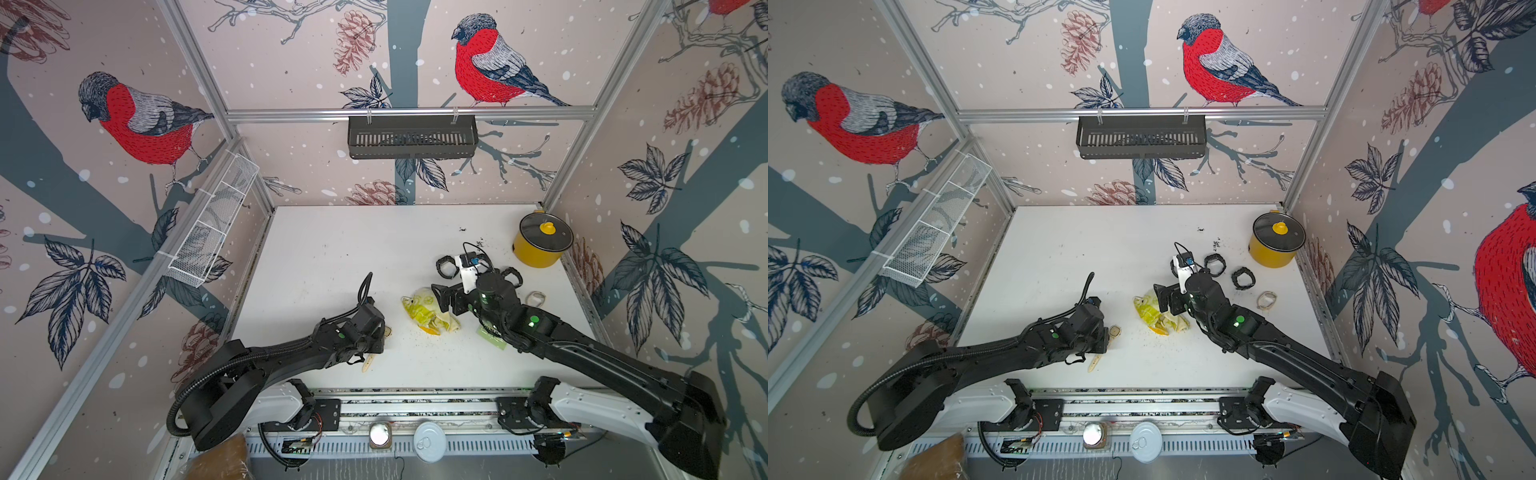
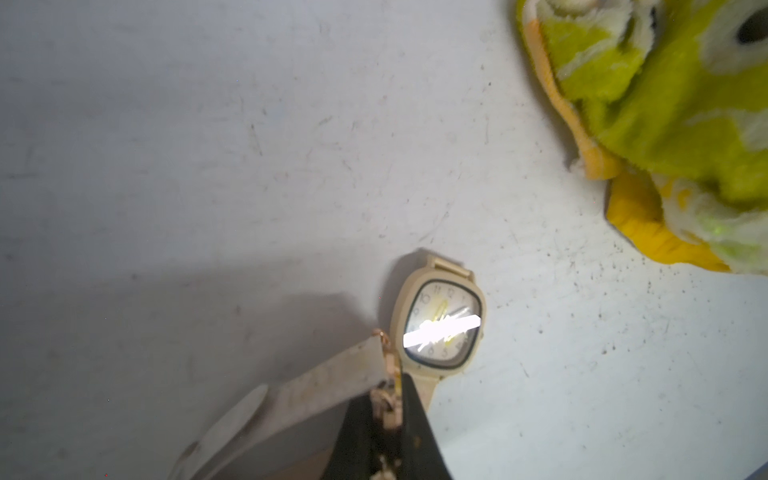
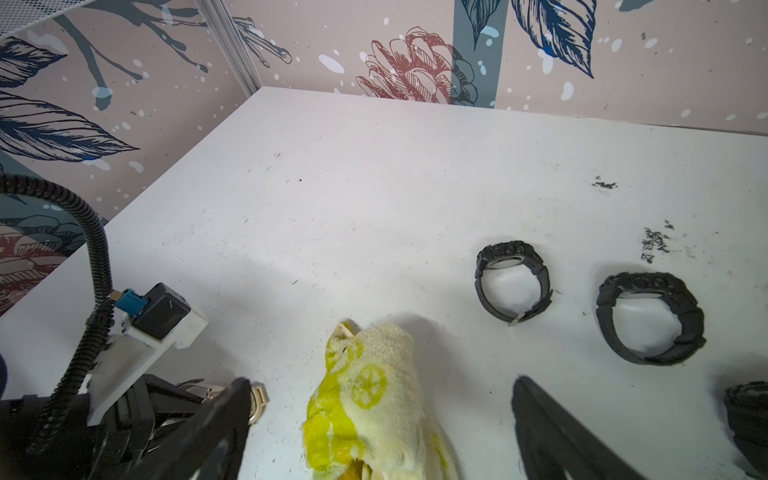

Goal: Wipe the watch dial
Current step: Pick up the watch at the center of the board.

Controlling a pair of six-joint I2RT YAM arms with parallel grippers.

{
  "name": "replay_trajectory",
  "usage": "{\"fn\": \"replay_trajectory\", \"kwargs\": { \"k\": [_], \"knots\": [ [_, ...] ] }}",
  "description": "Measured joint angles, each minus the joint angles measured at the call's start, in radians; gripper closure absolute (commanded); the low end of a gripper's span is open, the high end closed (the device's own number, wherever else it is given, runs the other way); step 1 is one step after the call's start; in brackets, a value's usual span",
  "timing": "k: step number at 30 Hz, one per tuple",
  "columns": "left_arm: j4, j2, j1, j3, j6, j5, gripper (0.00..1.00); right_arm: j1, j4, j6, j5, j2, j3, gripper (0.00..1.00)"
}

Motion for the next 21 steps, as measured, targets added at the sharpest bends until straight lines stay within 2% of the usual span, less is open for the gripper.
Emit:
{"fn": "replay_trajectory", "kwargs": {
  "k": [6, 9, 13, 17, 21],
  "knots": [
    [-0.153, -0.102, -0.002, 0.013, -0.005, 0.022, 0.92, -0.002, 0.007, -0.001, 0.000, -0.002, -0.016, 0.03],
    [-0.157, -0.185, -0.002, 0.029, 0.002, 0.063, 0.91, -0.002, 0.014, -0.010, -0.019, 0.003, -0.019, 0.04],
    [-0.107, -0.327, -0.003, 0.036, 0.030, 0.095, 0.89, 0.026, 0.059, -0.048, -0.106, -0.014, -0.045, 0.03],
    [0.007, -0.476, -0.003, 0.019, 0.079, 0.091, 0.90, 0.100, 0.180, -0.154, -0.186, -0.117, -0.159, 0.04],
    [0.174, -0.583, -0.003, -0.014, 0.078, 0.131, 0.93, 0.177, 0.448, -0.321, -0.268, -0.288, -0.424, 0.07]
  ]
}}
